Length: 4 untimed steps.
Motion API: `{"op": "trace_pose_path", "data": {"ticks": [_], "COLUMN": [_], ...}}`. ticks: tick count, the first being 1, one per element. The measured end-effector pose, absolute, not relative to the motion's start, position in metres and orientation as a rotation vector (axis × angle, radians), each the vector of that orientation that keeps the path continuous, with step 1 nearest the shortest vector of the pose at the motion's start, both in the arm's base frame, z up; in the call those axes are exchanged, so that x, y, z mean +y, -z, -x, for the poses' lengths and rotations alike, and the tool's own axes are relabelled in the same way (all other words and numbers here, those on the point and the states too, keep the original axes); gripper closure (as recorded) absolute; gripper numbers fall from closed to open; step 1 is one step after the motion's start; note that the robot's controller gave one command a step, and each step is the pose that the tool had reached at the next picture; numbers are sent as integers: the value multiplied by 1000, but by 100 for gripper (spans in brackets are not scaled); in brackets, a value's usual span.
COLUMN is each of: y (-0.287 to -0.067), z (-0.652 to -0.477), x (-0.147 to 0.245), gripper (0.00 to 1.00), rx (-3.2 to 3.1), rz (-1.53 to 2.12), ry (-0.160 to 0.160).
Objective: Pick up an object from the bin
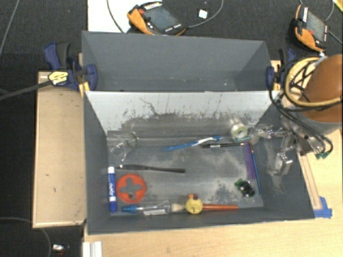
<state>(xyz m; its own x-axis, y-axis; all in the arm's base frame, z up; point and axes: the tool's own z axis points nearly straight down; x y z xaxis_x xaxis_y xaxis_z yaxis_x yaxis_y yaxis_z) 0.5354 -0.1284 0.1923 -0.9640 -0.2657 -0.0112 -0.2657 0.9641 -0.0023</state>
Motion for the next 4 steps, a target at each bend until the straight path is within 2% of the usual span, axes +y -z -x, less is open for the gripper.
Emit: {"op": "trace_pose_path", "data": {"ticks": [1, 2, 3, 4], "y": [-165, -149, -222, -125], "z": [-574, -554, -562, -565], "x": [-91, -95, -104, -93], "gripper": [0, 0, 0, 0], "rx": [3073, 3101, 3061, 3114], "rz": [595, 406, 598, 322], "ry": [3, 6, 13, 1]}}
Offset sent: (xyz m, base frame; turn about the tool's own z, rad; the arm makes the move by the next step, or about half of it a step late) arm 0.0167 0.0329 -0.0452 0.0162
